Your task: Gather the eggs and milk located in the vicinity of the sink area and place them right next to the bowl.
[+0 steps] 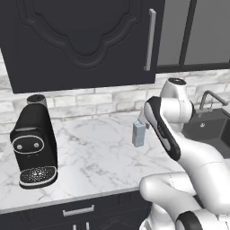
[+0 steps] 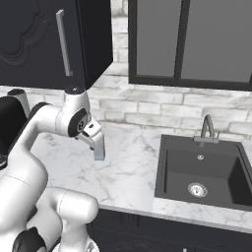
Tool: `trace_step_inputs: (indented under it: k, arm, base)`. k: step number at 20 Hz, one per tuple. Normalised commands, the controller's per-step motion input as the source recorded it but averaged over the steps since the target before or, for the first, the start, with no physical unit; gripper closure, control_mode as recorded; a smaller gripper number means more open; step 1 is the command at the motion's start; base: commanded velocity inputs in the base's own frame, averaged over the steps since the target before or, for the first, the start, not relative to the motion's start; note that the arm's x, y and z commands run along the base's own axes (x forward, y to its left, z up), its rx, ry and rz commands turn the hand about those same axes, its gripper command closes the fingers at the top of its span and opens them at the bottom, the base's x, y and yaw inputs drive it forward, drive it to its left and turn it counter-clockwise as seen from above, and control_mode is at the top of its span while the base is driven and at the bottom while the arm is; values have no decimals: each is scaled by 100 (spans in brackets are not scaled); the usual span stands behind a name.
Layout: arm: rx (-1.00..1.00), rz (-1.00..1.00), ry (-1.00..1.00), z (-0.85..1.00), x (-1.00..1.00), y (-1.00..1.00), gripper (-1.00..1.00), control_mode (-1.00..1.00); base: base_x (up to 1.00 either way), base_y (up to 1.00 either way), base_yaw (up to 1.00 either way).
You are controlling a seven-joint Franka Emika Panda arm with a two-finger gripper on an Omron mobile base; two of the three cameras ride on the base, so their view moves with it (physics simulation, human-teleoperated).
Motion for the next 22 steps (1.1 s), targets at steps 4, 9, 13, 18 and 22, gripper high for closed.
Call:
trace_step_inputs:
  k: [4,9,13,18,22]
  arm:
    - [-21,16,6,0,17,8,-100,-100]
    - [-8,19,1,-2,32,1,-100,-100]
    - [0,19,0,-8,35,1,-100,-100]
    - [0,20,0,-13,25,0,-100,-100]
    - [0,4,0,-16,15,0,-100,-100]
  base:
    - [0,0,0]
    - [0,0,0]
    - [0,0,0]
    - [0,0,0]
    - [0,0,0]
